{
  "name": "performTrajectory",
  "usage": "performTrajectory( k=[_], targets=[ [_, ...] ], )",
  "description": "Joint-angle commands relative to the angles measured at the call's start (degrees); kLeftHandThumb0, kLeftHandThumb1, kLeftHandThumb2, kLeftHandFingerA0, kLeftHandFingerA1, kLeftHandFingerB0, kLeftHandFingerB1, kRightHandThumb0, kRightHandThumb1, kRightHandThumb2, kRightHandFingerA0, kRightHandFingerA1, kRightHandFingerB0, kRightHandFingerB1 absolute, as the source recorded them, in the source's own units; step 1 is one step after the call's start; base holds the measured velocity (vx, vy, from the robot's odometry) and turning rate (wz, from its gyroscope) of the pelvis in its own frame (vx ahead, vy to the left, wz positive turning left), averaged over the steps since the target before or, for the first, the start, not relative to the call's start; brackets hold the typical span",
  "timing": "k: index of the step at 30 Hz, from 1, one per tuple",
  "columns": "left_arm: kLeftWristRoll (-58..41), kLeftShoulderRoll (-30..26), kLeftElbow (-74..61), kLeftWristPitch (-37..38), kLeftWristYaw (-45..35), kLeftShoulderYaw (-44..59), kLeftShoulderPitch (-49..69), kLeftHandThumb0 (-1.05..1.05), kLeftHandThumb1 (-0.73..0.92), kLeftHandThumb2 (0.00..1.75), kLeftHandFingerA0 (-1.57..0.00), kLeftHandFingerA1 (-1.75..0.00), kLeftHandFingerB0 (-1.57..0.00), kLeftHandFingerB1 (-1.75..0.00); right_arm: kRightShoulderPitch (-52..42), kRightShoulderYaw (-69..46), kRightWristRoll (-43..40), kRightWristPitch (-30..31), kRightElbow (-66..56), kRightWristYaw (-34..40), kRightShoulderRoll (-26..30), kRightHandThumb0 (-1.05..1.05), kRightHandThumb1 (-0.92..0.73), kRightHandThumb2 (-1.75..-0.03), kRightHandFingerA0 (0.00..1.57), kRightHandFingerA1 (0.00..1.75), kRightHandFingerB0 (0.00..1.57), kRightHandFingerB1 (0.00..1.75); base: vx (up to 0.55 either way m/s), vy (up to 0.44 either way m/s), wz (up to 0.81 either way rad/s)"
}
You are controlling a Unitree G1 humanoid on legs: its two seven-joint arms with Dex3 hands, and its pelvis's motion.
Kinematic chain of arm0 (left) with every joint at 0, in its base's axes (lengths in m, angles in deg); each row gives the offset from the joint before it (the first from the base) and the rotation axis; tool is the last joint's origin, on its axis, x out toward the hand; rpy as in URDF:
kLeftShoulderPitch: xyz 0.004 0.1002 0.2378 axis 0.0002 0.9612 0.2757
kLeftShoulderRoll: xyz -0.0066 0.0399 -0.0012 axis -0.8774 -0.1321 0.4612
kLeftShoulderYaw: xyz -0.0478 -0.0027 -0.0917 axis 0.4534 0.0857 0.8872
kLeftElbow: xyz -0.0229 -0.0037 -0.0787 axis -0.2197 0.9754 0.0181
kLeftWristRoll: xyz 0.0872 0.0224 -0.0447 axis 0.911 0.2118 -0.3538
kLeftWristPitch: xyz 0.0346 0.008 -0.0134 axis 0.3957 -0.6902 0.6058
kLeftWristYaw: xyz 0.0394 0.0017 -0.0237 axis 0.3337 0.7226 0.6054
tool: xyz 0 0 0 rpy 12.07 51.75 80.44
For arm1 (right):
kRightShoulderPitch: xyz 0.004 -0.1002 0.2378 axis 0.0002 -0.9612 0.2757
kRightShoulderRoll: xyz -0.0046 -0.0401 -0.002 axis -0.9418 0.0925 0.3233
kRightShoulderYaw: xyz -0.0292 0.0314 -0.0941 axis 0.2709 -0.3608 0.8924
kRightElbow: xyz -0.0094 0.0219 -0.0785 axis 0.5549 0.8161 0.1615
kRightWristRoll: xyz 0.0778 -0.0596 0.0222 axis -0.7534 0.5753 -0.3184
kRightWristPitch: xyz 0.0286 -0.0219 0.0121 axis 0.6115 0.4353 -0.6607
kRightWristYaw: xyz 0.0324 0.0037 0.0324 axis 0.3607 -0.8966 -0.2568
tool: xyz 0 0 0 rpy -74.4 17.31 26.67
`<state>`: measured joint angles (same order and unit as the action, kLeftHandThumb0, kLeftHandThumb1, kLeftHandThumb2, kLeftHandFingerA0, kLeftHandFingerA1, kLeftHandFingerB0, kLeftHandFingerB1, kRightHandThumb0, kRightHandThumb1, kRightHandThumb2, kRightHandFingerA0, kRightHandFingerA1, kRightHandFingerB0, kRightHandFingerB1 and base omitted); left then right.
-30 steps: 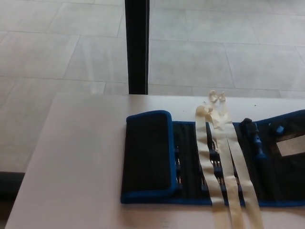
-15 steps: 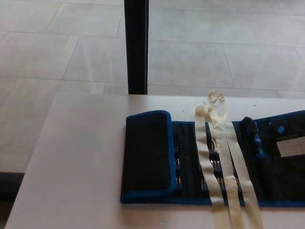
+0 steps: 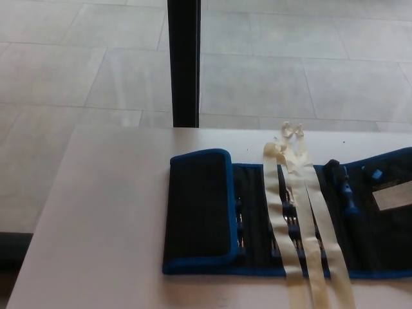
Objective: The robot uses its right hand to lift an edge of the toolkit kept in middle of the desk and make one fold in it
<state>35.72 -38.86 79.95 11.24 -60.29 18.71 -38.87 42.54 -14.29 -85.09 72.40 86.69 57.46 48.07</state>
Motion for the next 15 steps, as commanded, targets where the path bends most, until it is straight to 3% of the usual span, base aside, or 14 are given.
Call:
performTrajectory(
  k=[1, 6, 7, 8, 10, 14, 15],
  targets=[
    [-0.40, -0.44, -0.05, -0.04, -0.23, -0.09, 0.66, -0.74, 0.89, 0.66, -0.54, -0.72, -0.47, -0.57, 0.73, -1.43, -0.54, -0.56, 1.97, 0.63, 1.11, -0.57, -0.66, -0.95, 0.51, 0.62, 0.31, 0.51, 0.00, 0.000, 0.00],
    [-0.37, -0.67, -0.02, -0.37, -0.13, -0.19, 0.02, -0.74, 0.89, 0.66, -0.52, -0.69, -0.44, -0.54, 0.86, -0.53, 0.04, -0.21, 2.74, 0.04, 0.60, -0.57, -0.63, -0.93, 0.49, 0.62, 0.33, 0.52, 0.00, 0.000, 0.00],
    [-0.46, -0.72, 0.01, -0.28, -0.36, -0.11, -0.04, -0.73, 0.89, 0.65, -0.52, -0.69, -0.42, -0.52, 0.78, 0.33, 0.62, -0.13, 2.56, 0.05, 0.21, -0.55, -0.72, -0.66, 0.52, 0.51, 0.37, 0.41, 0.00, 0.000, 0.00],
    [-0.40, -0.91, 0.07, -0.38, -0.42, -0.15, -0.14, -0.74, 0.88, 0.65, -0.53, -0.68, -0.43, -0.52, 0.94, 1.57, 1.64, -0.27, 3.19, 0.08, 0.00, -0.52, -0.77, -0.63, 0.54, 0.50, 0.41, 0.40, 0.00, 0.000, 0.00],
    [-0.53, -1.04, 0.06, -0.52, -0.64, -0.05, -0.43, -0.72, 0.89, 0.66, -0.50, -0.68, -0.43, -0.54, 0.93, 2.60, 2.31, -0.55, 3.72, 0.54, -0.07, -0.52, -0.71, -0.64, 0.54, 0.51, 0.39, 0.41, 0.00, 0.000, 0.00],
    [-0.57, -1.00, 0.09, -0.08, -0.82, 0.10, -0.37, -0.72, 0.89, 0.66, -0.52, -0.67, -0.42, -0.53, 0.99, 4.56, 3.44, -0.91, 5.11, 0.29, 0.05, -0.50, -0.76, -0.62, 0.57, 0.52, 0.41, 0.41, 0.00, 0.000, 0.00],
    [-0.51, -1.00, 0.06, -0.08, -0.82, 0.05, -0.33, -0.73, 0.89, 0.66, -0.52, -0.67, -0.42, -0.53, 1.03, 4.66, 3.35, -0.94, 5.44, 0.38, -0.01, -0.53, -0.61, -0.92, 0.51, 0.62, 0.35, 0.53, 0.00, 0.000, 0.00]
  ],
)
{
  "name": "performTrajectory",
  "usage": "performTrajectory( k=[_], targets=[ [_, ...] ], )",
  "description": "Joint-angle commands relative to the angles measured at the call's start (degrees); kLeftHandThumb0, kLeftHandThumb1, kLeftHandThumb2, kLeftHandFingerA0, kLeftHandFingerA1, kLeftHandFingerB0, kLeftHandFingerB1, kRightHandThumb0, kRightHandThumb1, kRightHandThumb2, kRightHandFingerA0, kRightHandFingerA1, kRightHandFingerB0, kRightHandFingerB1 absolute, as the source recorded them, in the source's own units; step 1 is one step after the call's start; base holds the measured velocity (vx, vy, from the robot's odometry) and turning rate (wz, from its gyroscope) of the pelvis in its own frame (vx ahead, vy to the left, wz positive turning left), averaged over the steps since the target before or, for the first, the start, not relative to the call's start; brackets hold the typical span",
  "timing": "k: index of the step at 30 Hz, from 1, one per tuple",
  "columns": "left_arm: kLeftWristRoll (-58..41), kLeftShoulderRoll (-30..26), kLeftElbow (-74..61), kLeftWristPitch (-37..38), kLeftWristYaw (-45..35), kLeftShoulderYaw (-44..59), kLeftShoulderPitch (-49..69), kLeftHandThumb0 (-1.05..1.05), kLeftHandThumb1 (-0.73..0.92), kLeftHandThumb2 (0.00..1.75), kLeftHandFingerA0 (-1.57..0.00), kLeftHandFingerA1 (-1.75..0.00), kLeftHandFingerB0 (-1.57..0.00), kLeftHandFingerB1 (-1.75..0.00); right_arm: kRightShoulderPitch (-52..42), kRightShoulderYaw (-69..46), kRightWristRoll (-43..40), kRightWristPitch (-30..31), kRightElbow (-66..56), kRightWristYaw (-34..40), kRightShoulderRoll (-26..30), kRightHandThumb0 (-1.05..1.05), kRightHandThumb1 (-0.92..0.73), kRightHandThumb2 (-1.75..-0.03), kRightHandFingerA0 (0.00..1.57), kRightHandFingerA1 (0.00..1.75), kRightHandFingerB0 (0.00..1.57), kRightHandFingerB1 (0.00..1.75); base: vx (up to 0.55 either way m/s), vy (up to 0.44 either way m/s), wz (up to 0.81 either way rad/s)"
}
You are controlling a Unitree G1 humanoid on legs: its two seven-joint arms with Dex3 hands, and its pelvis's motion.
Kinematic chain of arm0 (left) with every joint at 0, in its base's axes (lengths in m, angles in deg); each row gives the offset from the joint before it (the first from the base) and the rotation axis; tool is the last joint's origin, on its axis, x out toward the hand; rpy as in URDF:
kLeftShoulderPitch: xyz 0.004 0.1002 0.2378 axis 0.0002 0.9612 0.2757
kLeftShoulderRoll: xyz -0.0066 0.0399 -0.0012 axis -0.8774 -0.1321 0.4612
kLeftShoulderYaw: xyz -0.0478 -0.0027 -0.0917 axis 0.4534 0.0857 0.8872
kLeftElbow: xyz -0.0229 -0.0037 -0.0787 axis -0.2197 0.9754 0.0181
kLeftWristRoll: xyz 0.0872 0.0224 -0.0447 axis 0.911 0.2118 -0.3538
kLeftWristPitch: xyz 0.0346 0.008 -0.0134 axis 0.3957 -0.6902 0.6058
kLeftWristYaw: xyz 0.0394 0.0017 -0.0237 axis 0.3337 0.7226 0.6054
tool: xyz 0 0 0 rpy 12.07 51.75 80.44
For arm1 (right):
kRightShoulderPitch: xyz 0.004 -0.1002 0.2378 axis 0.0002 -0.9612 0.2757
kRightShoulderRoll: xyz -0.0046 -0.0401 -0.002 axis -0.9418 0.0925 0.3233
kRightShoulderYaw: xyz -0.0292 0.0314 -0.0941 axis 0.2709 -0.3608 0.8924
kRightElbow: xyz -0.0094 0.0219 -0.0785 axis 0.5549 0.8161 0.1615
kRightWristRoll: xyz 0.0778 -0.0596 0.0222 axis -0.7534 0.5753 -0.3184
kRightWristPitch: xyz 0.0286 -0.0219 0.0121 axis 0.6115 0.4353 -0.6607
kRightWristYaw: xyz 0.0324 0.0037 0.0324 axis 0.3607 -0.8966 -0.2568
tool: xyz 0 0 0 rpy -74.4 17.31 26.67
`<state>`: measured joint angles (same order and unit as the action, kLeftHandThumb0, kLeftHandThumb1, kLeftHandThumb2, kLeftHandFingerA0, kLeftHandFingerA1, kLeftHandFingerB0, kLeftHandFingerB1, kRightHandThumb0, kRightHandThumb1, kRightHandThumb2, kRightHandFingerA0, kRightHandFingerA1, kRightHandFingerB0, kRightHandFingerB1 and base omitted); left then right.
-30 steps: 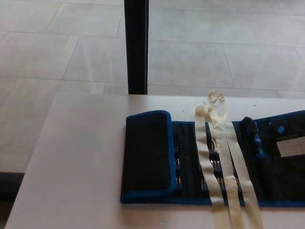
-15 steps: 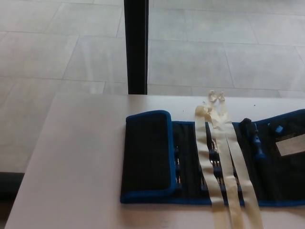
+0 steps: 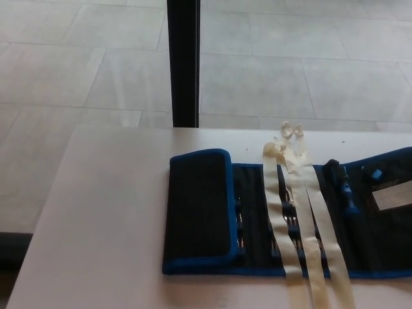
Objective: The robot uses its right hand to lift an edge of the toolkit kept in middle of the desk and make one fold in it
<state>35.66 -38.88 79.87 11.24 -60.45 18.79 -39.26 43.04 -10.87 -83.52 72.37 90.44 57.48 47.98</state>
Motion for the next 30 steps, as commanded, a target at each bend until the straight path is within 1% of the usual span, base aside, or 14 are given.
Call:
performTrajectory(
  k=[1, 2, 6, 7, 18, 19, 21, 22, 23, 25, 26, 27, 28, 30],
  targets=[
    [-0.33, -0.95, 0.17, -0.01, -0.54, -0.13, 0.14, -0.74, 0.89, 0.66, -0.54, -0.67, -0.42, -0.52, 0.49, 1.41, 1.79, -0.90, 1.85, 0.21, 0.14, -0.53, -0.61, -0.93, 0.50, 0.62, 0.34, 0.53, 0.00, 0.000, 0.00],
    [-0.01, -0.92, 0.14, -0.07, -0.29, -0.44, 0.25, -0.74, 0.89, 0.66, -0.54, -0.66, -0.42, -0.51, 0.27, 1.82, 2.13, -1.26, 2.17, 0.06, 0.14, -0.50, -0.76, -0.62, 0.55, 0.52, 0.41, 0.41, 0.00, 0.000, 0.00],
    [0.25, -0.94, 0.21, -0.23, -0.06, -1.02, 0.43, -0.74, 0.89, 0.65, -0.55, -0.66, -0.43, -0.51, -0.21, 2.46, 2.44, -2.21, 2.92, -0.32, 0.05, -0.50, -0.77, -0.63, 0.56, 0.53, 0.40, 0.42, 0.00, 0.000, 0.00],
    [0.13, -0.90, 0.29, -0.41, 0.18, -0.96, 0.30, -0.73, 0.88, 0.65, -0.56, -0.67, -0.47, -0.54, -0.24, 3.25, 2.96, -2.27, 2.90, -0.92, 0.17, -0.53, -0.63, -0.94, 0.51, 0.62, 0.35, 0.53, 0.00, 0.000, 0.00],
    [0.59, -1.23, -0.05, 0.39, -0.64, -1.98, 1.22, -0.74, 0.90, 0.67, -0.52, -0.69, -0.39, -0.52, 0.93, 5.60, 1.45, 5.42, -2.84, -1.85, -1.07, -0.54, -0.64, -0.93, 0.51, 0.60, 0.33, 0.51, 0.00, 0.000, 0.00],
    [0.82, -1.28, -0.06, 0.57, -0.68, -2.32, 1.32, -0.75, 0.90, 0.67, -0.54, -0.70, -0.39, -0.52, 1.05, 5.53, 1.32, 6.20, -3.22, -1.41, -1.36, -0.50, -0.79, -0.63, 0.57, 0.50, 0.38, 0.39, 0.00, 0.000, 0.00],
    [1.02, -1.41, 0.07, 0.65, -0.54, -2.74, 1.48, -0.76, 0.90, 0.67, -0.54, -0.67, -0.39, -0.50, 1.78, 6.19, 1.75, 7.44, -3.66, -0.72, -1.93, -0.53, -0.64, -0.94, 0.53, 0.62, 0.33, 0.52, 0.00, 0.000, 0.00],
    [0.67, -1.35, 0.19, 0.67, -0.70, -2.52, 1.44, -0.75, 0.89, 0.66, -0.53, -0.68, -0.38, -0.50, 2.37, 6.71, 1.67, 8.21, -4.20, -1.07, -2.40, -0.50, -0.77, -0.63, 0.63, 0.52, 0.42, 0.41, 0.00, 0.000, 0.00],
    [0.19, -1.28, 0.28, 0.47, -0.64, -2.14, 1.35, -0.75, 0.88, 0.66, -0.52, -0.68, -0.37, -0.50, 2.52, 7.02, 1.48, 9.10, -5.48, -1.06, -2.93, -0.54, -0.61, -0.92, 0.55, 0.62, 0.37, 0.53, 0.00, 0.000, 0.00],
    [0.23, -1.30, 0.13, 0.42, -0.72, -2.28, 1.31, -0.74, 0.89, 0.66, -0.51, -0.68, -0.37, -0.50, 2.60, 7.98, 1.52, 10.11, -7.79, -1.76, -3.77, -0.55, -0.60, -0.92, 0.52, 0.60, 0.34, 0.52, 0.00, 0.000, 0.00],
    [0.09, -1.24, 0.10, 0.35, -0.57, -2.16, 1.24, -0.71, 0.68, 1.07, -0.49, -0.70, -0.33, -0.58, 2.52, 8.47, 1.41, 10.77, -9.12, -2.26, -4.14, -0.52, -0.75, -0.62, 0.57, 0.47, 0.38, 0.39, 0.00, 0.000, 0.00],
    [0.57, -1.31, 0.08, 0.45, -0.66, -2.64, 1.27, -0.75, 0.89, 0.66, -0.52, -0.67, -0.38, -0.50, 2.43, 8.59, 0.77, 12.09, -11.15, -1.96, -4.93, -0.57, -0.60, -0.91, 0.49, 0.59, 0.32, 0.52, 0.00, 0.000, 0.00],
    [0.83, -1.39, 0.33, 0.38, -0.48, -2.86, 1.14, -0.75, 0.89, 0.66, -0.53, -0.67, -0.39, -0.50, 1.99, 9.28, 0.79, 12.74, -12.59, -2.61, -5.21, -0.53, -0.77, -0.63, 0.54, 0.47, 0.33, 0.38, 0.00, 0.000, 0.00],
    [0.96, -1.45, 0.33, 0.50, -0.42, -3.11, 1.17, -0.75, 0.90, 0.66, -0.53, -0.66, -0.41, -0.50, 1.84, 8.95, 0.47, 13.87, -13.58, -2.12, -5.73, -0.52, -0.78, -0.63, 0.53, 0.48, 0.32, 0.38, 0.00, 0.000, 0.00]
  ],
)
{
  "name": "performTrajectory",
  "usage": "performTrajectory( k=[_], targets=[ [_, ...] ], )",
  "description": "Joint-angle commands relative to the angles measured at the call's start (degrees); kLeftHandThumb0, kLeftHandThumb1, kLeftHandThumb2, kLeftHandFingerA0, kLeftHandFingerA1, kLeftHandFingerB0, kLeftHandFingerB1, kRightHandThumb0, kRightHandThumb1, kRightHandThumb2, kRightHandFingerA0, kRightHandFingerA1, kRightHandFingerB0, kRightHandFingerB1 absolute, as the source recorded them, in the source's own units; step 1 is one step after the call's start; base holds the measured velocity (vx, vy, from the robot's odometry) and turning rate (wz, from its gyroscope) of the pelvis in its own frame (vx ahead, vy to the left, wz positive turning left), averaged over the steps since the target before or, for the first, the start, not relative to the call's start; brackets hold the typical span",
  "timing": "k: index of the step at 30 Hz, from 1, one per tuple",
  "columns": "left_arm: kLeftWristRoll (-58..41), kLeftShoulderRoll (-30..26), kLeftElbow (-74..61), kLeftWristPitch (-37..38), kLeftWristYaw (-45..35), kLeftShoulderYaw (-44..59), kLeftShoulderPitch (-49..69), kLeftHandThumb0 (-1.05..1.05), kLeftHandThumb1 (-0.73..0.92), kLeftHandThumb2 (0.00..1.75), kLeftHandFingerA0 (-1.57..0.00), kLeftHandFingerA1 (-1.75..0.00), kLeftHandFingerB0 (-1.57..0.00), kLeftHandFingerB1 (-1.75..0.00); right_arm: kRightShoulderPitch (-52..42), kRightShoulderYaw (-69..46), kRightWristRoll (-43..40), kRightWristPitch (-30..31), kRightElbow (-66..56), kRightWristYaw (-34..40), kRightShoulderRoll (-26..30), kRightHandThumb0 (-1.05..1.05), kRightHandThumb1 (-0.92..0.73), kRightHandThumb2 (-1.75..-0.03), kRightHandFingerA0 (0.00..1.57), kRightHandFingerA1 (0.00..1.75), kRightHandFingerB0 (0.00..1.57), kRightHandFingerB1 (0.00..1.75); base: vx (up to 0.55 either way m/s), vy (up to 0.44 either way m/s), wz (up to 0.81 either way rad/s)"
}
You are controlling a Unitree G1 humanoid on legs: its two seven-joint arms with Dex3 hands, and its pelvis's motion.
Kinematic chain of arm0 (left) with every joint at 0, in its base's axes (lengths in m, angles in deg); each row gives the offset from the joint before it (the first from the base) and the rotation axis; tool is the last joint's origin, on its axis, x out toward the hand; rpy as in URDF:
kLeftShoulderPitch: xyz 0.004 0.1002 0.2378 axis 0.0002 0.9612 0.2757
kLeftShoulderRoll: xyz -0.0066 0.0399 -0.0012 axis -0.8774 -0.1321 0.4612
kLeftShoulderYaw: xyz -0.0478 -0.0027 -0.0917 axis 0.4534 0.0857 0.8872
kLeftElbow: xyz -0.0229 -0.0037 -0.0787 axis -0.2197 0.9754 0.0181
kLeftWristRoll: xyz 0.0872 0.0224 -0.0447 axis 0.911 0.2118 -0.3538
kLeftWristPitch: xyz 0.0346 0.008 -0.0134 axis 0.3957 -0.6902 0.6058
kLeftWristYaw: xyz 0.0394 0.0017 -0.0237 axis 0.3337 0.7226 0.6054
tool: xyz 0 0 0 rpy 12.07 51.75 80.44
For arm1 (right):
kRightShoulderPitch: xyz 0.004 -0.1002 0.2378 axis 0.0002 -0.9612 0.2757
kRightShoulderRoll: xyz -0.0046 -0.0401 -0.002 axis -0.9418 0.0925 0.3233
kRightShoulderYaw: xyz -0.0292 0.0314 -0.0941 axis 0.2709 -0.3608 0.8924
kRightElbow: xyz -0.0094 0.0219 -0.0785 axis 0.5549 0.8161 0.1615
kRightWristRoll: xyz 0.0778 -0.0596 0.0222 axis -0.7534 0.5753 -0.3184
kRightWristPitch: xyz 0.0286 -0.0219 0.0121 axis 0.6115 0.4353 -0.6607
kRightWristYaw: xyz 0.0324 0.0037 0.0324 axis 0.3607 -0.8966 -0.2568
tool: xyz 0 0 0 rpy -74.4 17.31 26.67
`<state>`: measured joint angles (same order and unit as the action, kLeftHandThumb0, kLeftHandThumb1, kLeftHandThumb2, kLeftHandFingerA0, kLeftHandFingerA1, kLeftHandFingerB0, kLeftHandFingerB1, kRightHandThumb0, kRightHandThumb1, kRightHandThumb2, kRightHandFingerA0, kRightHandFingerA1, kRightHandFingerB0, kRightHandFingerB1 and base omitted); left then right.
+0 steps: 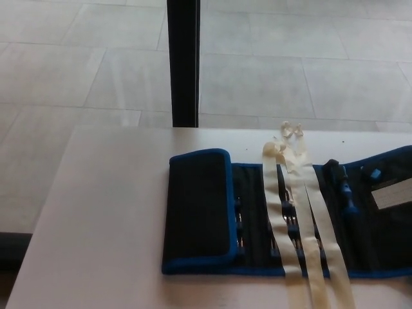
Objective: The robot uses its right hand to lift an edge of the toolkit kept in middle of the desk and make one fold in it
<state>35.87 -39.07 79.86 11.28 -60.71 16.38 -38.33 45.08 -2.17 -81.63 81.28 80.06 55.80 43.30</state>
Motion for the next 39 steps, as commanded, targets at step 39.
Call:
performTrajectory(
  k=[39],
  targets=[
    [2.51, -2.37, 0.36, 0.45, -0.83, -3.88, -0.04, -0.72, 0.68, 1.05, -0.44, -0.69, -0.35, -0.58, -14.75, 41.79, 37.89, -25.02, -36.98, 3.67, 8.82, -0.62, -0.79, -0.63, 0.46, 0.53, 0.37, 0.43, 0.00, 0.000, 0.00]
  ],
)
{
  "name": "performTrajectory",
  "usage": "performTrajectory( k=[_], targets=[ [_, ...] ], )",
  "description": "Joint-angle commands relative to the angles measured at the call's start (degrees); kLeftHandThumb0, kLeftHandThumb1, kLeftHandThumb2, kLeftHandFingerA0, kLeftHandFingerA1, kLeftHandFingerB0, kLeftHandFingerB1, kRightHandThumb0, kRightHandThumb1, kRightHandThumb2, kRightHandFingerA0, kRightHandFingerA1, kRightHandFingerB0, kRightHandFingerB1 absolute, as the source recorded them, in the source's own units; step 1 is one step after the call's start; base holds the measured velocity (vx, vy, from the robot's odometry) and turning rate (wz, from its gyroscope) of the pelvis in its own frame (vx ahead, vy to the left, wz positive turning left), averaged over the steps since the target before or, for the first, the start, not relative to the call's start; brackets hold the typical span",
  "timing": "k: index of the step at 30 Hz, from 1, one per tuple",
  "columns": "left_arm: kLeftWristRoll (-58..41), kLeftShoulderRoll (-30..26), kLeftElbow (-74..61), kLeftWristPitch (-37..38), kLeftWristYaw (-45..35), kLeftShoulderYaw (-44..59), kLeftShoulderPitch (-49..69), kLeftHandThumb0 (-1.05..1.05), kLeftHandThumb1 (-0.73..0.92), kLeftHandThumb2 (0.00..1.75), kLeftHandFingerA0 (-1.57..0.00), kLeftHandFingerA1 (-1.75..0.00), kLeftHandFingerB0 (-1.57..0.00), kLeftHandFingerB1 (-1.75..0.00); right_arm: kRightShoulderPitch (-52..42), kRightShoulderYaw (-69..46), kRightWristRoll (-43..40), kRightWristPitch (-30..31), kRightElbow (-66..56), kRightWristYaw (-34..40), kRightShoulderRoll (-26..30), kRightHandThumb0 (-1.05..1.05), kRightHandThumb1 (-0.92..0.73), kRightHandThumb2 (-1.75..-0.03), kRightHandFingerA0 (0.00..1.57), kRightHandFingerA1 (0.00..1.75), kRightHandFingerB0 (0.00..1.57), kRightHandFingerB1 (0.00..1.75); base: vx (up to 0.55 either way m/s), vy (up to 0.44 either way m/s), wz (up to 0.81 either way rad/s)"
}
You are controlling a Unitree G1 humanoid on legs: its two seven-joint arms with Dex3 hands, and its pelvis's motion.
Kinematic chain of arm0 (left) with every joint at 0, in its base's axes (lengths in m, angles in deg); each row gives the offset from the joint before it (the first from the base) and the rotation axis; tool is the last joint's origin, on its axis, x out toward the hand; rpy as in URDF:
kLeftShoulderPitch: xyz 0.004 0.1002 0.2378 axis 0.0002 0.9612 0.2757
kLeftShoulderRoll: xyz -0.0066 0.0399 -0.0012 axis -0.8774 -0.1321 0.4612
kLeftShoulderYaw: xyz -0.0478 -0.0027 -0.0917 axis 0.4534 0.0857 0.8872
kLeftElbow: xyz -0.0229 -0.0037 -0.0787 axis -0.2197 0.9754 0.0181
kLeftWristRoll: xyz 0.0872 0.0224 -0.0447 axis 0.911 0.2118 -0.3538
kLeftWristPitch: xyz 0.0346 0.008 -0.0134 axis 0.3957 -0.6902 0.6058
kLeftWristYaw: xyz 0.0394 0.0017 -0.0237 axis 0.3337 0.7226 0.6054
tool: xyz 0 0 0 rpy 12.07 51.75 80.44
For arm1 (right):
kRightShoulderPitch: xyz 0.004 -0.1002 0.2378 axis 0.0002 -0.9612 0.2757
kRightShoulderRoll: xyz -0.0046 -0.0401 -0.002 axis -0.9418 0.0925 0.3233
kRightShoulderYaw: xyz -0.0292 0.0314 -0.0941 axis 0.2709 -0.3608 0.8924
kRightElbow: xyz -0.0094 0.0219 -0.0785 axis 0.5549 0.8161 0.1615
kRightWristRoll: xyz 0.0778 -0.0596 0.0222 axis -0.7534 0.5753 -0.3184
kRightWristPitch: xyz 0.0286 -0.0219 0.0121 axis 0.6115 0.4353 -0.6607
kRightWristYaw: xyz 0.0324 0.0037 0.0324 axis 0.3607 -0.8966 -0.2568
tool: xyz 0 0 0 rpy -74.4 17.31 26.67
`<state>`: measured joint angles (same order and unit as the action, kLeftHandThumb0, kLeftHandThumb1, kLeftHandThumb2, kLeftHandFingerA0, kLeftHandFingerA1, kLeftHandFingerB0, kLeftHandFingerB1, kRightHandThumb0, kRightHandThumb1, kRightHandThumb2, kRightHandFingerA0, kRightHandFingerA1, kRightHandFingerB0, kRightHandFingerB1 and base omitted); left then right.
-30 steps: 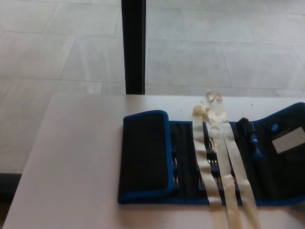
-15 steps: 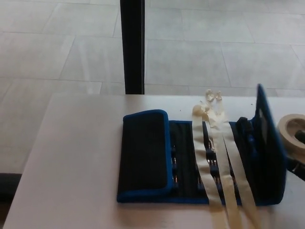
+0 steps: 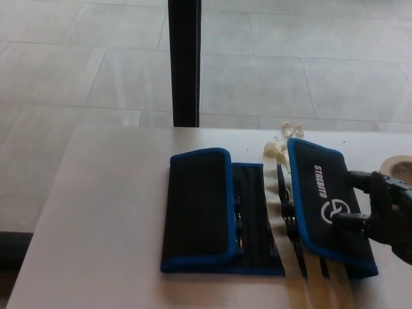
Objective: The robot uses its right hand to lift an edge of the toolkit kept in middle of the desk and make one fold in it
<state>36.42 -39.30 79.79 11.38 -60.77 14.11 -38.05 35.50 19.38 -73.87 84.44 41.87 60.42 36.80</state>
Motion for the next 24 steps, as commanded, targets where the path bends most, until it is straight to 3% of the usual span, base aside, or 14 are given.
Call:
performTrajectory(
  k=[1, 2, 3, 5, 6, 14, 18, 19, 20, 21, 24],
  targets=[
    [2.14, -2.21, 0.36, 0.19, -0.85, -1.83, -0.41, -0.74, 0.89, 0.67, -0.47, -0.66, -0.37, -0.49, -5.04, 20.78, 30.68, -28.27, 2.14, -0.41, 15.54, -0.63, -0.79, -0.63, 0.47, 0.53, 0.38, 0.43, 0.00, 0.000, 0.00],
    [2.47, -2.31, 0.30, 0.17, -0.78, -2.19, -0.53, -0.73, 0.89, 0.67, -0.48, -0.65, -0.39, -0.49, -4.77, 21.32, 30.93, -28.99, 3.85, 0.13, 15.60, -0.51, -0.58, -1.03, 0.45, 0.66, 0.22, 0.52, 0.00, 0.000, 0.00],
    [2.41, -2.39, 0.41, -0.40, -0.62, -2.16, -0.97, -0.72, 0.68, 1.06, -0.47, -0.68, -0.36, -0.59, -3.97, 22.61, 31.86, -29.10, 6.18, 1.18, 15.62, -0.62, -0.80, -0.62, 0.50, 0.53, 0.38, 0.43, 0.00, 0.000, 0.00],
    [2.34, -2.53, 0.45, -0.71, -0.57, -2.21, -1.43, -0.72, 0.68, 1.06, -0.47, -0.68, -0.36, -0.59, -3.48, 23.35, 32.10, -29.24, 7.15, 1.92, 15.80, -0.62, -0.80, -0.62, 0.50, 0.53, 0.38, 0.43, 0.00, 0.000, 0.00],
    [2.48, -2.54, 0.48, -0.74, -0.35, -2.38, -1.62, -0.74, 0.88, 0.65, -0.54, -0.68, -0.42, -0.52, -2.80, 24.42, 32.52, -29.04, 8.13, 2.08, 15.81, -0.61, -0.80, -0.64, 0.49, 0.53, 0.38, 0.43, 0.00, 0.000, 0.00],
    [2.29, -2.94, 0.35, -0.59, -0.68, -2.75, -2.66, -0.75, 0.87, 0.65, -0.53, -0.69, -0.42, -0.54, -1.68, 30.51, 34.13, -29.79, 9.39, 2.92, 14.20, -0.65, -0.82, -0.64, 0.42, 0.56, 0.34, 0.44, 0.00, 0.000, 0.00],
    [2.41, -3.10, 0.74, -0.79, -0.53, -3.06, -3.03, -0.74, 0.87, 0.66, -0.50, -0.63, -0.40, -0.50, -1.60, 30.89, 33.67, -30.27, 9.74, 3.63, 13.77, -0.67, -0.83, -0.64, 0.42, 0.57, 0.32, 0.44, 0.00, 0.000, 0.00],
    [2.97, -3.19, 0.73, -0.68, -0.43, -3.66, -2.99, -0.73, 0.68, 1.06, -0.46, -0.66, -0.37, -0.58, -1.87, 30.76, 33.83, -30.07, 9.04, 3.88, 14.18, -0.68, -0.66, -1.00, 0.40, 0.63, 0.29, 0.55, 0.00, 0.000, 0.00],
    [2.95, -3.40, 0.77, -0.68, -0.45, -3.71, -2.92, -0.73, 0.68, 1.06, -0.46, -0.66, -0.37, -0.58, -1.64, 30.99, 33.91, -30.22, 9.32, 4.01, 13.98, -0.68, -0.66, -1.00, 0.40, 0.63, 0.29, 0.55, 0.00, 0.000, 0.00],
    [3.00, -3.39, 0.85, -0.45, -0.46, -3.83, -2.72, -0.75, 0.88, 0.66, -0.51, -0.61, -0.41, -0.49, -1.85, 30.82, 33.70, -30.39, 9.09, 4.09, 14.00, -0.65, -0.82, -0.64, 0.46, 0.59, 0.34, 0.45, 0.00, 0.000, 0.00],
    [2.70, -3.39, 0.75, -0.61, -0.39, -3.76, -2.49, -0.75, 0.88, 0.66, -0.54, -0.67, -0.41, -0.50, -2.48, 31.01, 34.01, -30.96, 8.66, 4.17, 14.66, -0.64, -0.82, -0.64, 0.48, 0.58, 0.35, 0.45, 0.00, 0.000, 0.00]
  ],
)
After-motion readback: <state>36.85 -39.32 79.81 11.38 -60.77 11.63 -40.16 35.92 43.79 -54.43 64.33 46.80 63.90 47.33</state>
